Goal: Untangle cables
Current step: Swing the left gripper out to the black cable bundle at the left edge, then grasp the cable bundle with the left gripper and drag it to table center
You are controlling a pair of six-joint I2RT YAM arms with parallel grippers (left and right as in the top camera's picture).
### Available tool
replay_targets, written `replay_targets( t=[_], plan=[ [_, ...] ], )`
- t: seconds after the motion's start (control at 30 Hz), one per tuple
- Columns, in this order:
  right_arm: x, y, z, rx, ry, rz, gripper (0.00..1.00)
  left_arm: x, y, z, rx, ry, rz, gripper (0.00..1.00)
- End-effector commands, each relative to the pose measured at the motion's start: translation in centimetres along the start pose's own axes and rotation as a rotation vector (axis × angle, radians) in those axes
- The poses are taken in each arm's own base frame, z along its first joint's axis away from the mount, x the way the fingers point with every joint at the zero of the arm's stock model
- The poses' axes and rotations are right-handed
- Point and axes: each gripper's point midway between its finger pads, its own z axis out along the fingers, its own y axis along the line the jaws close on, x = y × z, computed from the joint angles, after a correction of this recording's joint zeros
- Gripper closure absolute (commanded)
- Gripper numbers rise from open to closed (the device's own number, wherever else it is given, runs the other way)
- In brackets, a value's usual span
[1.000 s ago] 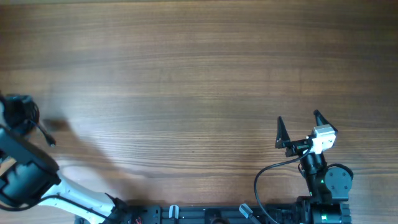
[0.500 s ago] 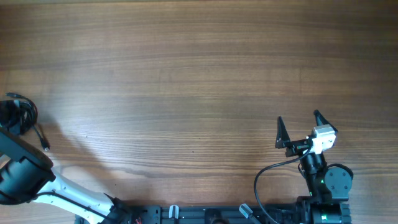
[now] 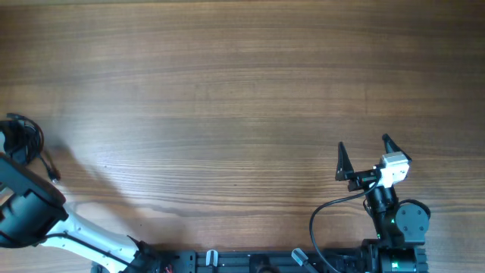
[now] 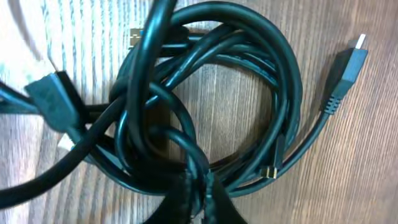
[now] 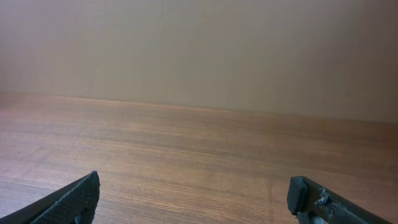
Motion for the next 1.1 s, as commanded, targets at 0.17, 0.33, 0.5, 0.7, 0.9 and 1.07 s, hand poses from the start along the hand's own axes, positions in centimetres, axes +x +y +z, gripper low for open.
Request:
replay_targets(
  t=[0.17, 0.33, 0.5, 0.7, 0.9, 1.07],
  plan=[
    [-0.2, -0.2, 0.0, 0.013, -0.011, -0.014, 0.00, 2.8, 5.0, 2.6, -0.159, 0.051, 0.030, 0.75],
    [-0.2, -0.2, 0.0, 0.013, -0.011, -0.014, 0.00, 4.0, 4.7, 2.7, -0.147, 0.086, 0.101, 0.96],
    [-0.2, -0.3, 0.0, 0.014, -0.011, -0.014, 0.00, 10.3, -2.9, -1.2, 0.187, 0.299, 0.284, 0.96],
    [-0.2, -0.2, 0.0, 0.013, -0.011, -0.014, 0.00, 19.9, -12.1, -17.1, 0.571, 0.142, 0.800, 0.96],
    [-0.2, -0.2, 0.0, 0.013, -0.011, -0.014, 0.00, 41.2, -8.4, -21.1, 0.583, 0.346, 1.328, 0.96],
    [-0.2, -0.2, 0.0, 0.013, -0.011, -0.014, 0.00, 50.8, -2.0, -18.6, 0.467, 0.379, 1.772, 0.96]
  ],
)
